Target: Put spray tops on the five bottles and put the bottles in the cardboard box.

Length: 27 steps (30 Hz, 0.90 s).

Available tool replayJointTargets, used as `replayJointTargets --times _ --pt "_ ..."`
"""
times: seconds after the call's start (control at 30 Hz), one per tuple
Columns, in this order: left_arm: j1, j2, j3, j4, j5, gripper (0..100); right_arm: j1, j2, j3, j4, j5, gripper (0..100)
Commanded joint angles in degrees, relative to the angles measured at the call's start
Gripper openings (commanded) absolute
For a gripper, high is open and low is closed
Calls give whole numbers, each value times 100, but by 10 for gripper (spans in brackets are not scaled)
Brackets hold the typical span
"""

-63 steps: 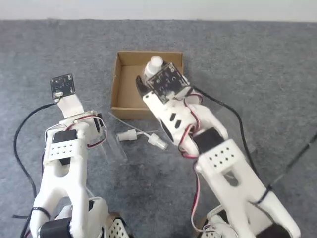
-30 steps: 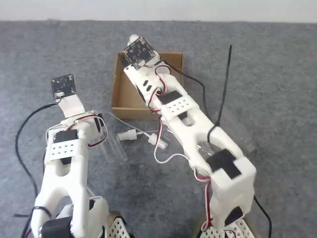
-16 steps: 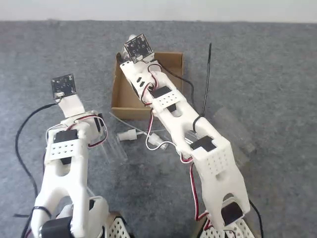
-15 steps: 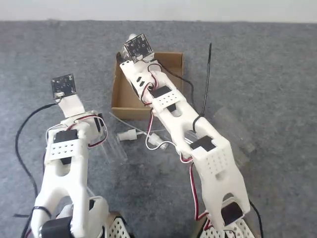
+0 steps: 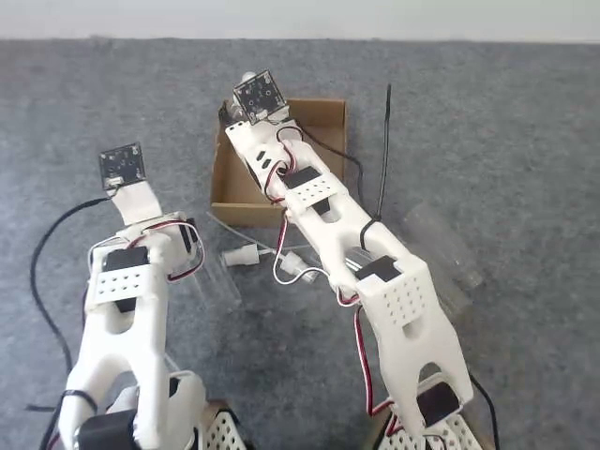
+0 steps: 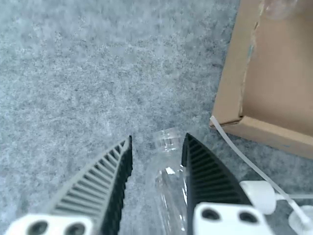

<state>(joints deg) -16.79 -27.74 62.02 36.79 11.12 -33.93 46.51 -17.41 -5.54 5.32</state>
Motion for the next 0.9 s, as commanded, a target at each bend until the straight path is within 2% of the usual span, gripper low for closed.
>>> replayJointTargets --times 0.0,0.17,0.23,0.47,0.63,0.87 --pt "-35 -246 -66 -167 35 160 -101 -145 -369 145 -35 28" --pt "-35 -246 -66 -167 35 160 -110 -163 -369 277 -35 179" --pt "-35 -246 -66 -167 35 160 -127 -154 -369 286 -35 210" --pt "-35 -246 -66 -167 35 160 -251 -127 -545 312 -26 210" --pt "-35 -237 -66 -167 35 160 -251 -119 -923 866 -35 210" --pt "-35 -237 -66 -167 35 160 -233 -119 -958 936 -35 210"
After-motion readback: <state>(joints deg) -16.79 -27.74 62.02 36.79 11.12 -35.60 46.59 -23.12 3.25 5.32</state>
